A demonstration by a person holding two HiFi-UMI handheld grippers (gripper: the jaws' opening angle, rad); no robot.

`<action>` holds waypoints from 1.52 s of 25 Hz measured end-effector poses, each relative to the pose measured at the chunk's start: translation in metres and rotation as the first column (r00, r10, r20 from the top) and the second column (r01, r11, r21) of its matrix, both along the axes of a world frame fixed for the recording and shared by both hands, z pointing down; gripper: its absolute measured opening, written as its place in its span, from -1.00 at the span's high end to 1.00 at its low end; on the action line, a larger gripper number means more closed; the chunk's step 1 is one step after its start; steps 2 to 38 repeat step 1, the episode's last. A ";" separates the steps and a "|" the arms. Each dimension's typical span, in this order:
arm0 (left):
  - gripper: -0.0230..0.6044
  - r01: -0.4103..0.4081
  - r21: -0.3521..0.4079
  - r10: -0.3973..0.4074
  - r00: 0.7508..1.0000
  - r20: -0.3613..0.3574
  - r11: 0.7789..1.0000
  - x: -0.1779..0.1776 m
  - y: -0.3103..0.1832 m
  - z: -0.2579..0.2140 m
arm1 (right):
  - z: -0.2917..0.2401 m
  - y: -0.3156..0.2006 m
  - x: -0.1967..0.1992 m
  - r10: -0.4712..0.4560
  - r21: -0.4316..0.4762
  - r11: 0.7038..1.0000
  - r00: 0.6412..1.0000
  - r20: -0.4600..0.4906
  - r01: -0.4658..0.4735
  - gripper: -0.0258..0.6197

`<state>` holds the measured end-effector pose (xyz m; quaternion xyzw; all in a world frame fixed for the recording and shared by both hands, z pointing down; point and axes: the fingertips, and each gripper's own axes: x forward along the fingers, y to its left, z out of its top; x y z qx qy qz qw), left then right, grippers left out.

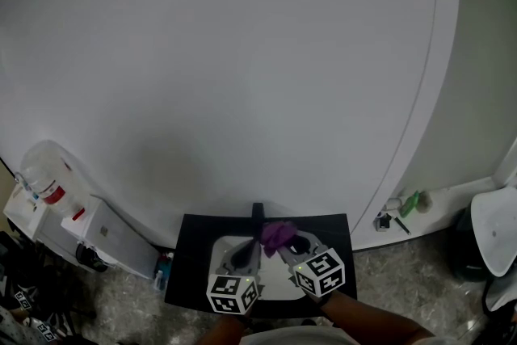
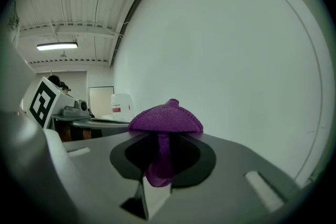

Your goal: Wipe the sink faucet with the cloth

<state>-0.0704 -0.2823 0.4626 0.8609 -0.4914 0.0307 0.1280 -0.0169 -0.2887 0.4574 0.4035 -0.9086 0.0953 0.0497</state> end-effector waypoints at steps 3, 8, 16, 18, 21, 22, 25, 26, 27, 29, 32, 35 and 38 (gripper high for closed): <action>0.91 0.000 0.001 0.000 1.000 0.001 1.000 0.000 0.000 0.000 | 0.000 0.000 0.000 -0.001 0.001 1.000 1.000 0.000 0.001 0.72; 0.91 0.000 0.001 0.000 1.000 0.001 1.000 0.000 0.000 0.000 | 0.000 0.000 0.000 -0.001 0.001 1.000 1.000 0.000 0.001 0.72; 0.91 0.000 0.001 0.000 1.000 0.001 1.000 0.000 0.000 0.000 | 0.000 0.000 0.000 -0.001 0.001 1.000 1.000 0.000 0.001 0.72; 0.91 0.000 0.001 0.000 1.000 0.001 1.000 0.000 0.000 0.000 | 0.000 0.000 0.000 -0.001 0.001 1.000 1.000 0.000 0.001 0.72; 0.91 0.000 0.001 0.000 1.000 0.001 1.000 0.000 0.000 0.000 | 0.000 0.000 0.000 -0.001 0.001 1.000 1.000 0.000 0.001 0.72; 0.91 0.000 0.001 0.000 1.000 0.001 1.000 0.000 0.000 0.000 | 0.000 0.000 0.000 -0.001 0.001 1.000 1.000 0.000 0.001 0.72; 0.91 0.000 0.001 0.000 1.000 0.001 1.000 0.000 0.000 0.000 | 0.000 0.000 0.000 -0.001 0.001 1.000 1.000 0.000 0.001 0.72; 0.91 0.000 0.001 0.000 1.000 0.001 1.000 0.000 0.000 0.000 | 0.000 0.000 0.000 -0.001 0.001 1.000 1.000 0.000 0.001 0.72; 0.91 0.000 0.001 0.000 1.000 0.001 1.000 0.000 0.000 0.000 | 0.000 0.000 0.000 -0.001 0.001 1.000 1.000 0.000 0.001 0.72; 0.91 0.000 0.001 0.000 1.000 0.001 1.000 0.000 0.000 0.000 | 0.000 0.000 0.000 -0.001 0.001 1.000 1.000 0.000 0.001 0.72; 0.91 0.000 0.001 0.000 1.000 0.001 1.000 0.000 0.000 0.000 | 0.000 0.000 0.000 -0.001 0.001 1.000 1.000 0.000 0.001 0.72; 0.91 0.000 0.001 0.000 1.000 0.001 1.000 0.000 0.000 0.000 | 0.000 0.000 0.000 -0.001 0.001 1.000 1.000 0.000 0.001 0.72; 0.91 0.000 0.001 0.000 1.000 0.001 1.000 0.000 0.000 0.000 | 0.000 0.000 0.000 -0.001 0.001 1.000 1.000 0.000 0.001 0.72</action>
